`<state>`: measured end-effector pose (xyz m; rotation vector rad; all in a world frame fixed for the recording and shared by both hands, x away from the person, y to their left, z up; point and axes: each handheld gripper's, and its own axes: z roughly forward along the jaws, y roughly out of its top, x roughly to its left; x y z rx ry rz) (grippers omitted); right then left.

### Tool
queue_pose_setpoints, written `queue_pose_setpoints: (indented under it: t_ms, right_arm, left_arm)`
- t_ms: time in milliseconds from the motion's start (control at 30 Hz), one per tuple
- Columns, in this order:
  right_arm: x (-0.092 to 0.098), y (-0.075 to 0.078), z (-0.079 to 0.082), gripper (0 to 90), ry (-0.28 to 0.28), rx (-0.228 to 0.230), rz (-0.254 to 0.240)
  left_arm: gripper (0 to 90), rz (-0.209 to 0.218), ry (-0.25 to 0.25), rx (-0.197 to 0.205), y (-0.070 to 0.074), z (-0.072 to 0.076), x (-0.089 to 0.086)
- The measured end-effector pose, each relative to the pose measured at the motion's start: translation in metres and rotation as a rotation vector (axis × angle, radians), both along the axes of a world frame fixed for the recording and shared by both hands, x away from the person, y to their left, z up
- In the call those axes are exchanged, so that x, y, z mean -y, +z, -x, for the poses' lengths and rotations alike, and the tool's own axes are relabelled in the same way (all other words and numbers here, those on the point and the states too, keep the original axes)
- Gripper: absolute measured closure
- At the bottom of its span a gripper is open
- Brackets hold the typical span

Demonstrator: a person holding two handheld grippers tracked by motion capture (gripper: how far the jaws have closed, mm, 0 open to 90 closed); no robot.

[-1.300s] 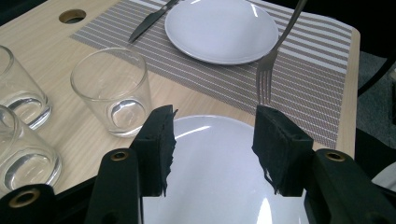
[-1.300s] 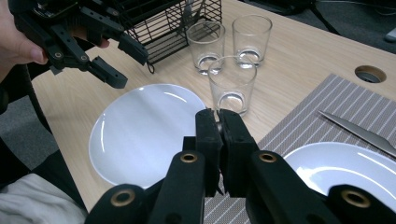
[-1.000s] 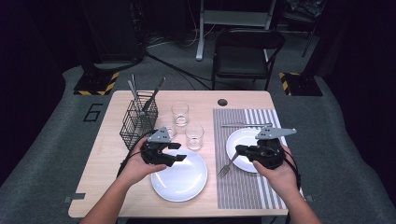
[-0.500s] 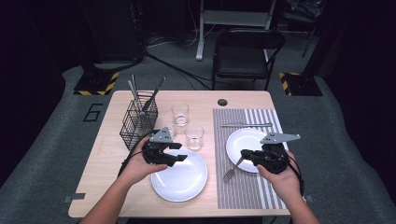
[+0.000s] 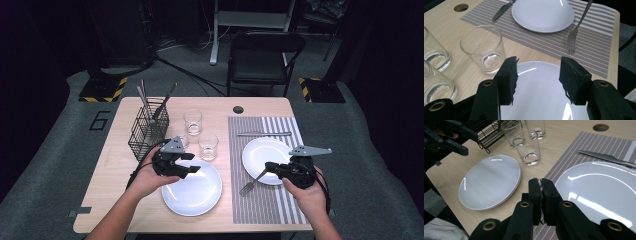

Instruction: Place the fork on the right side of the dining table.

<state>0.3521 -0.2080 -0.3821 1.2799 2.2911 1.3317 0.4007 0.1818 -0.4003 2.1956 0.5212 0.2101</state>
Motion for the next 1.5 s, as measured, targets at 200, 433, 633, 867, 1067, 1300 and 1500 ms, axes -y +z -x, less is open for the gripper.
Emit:
queue_pose_setpoints:
  t_ms: [200,433,633,867,1067,1300,1500]
  right_arm:
    - [0.011,-0.005,0.002,85.7,-0.035,-0.013,-0.016]
    - [0.023,-0.012,0.005,84.6,-0.077,-0.037,-0.040]
    - [0.033,-0.019,0.007,83.1,-0.117,-0.057,-0.058]
    - [0.045,-0.028,0.009,81.7,-0.155,-0.079,-0.078]
    - [0.054,-0.037,0.009,80.1,-0.186,-0.100,-0.092]
    - [0.062,-0.046,0.009,78.4,-0.221,-0.126,-0.106]
    - [0.069,-0.054,0.009,77.7,-0.236,-0.138,-0.128]
  left_arm:
    - [48.1,-0.004,0.003,0.001,0.000,0.000,0.000]
    - [48.1,-0.006,0.005,0.002,-0.001,0.000,0.000]
    - [48.1,-0.004,0.005,-0.001,0.000,0.000,-0.001]
    - [48.1,-0.005,0.005,0.000,-0.001,-0.001,-0.001]
    - [48.1,-0.005,0.010,0.003,-0.001,-0.001,-0.001]
    - [48.1,-0.008,0.010,-0.004,-0.001,-0.002,-0.002]
    - [48.1,-0.008,0.010,0.004,-0.002,-0.002,-0.001]
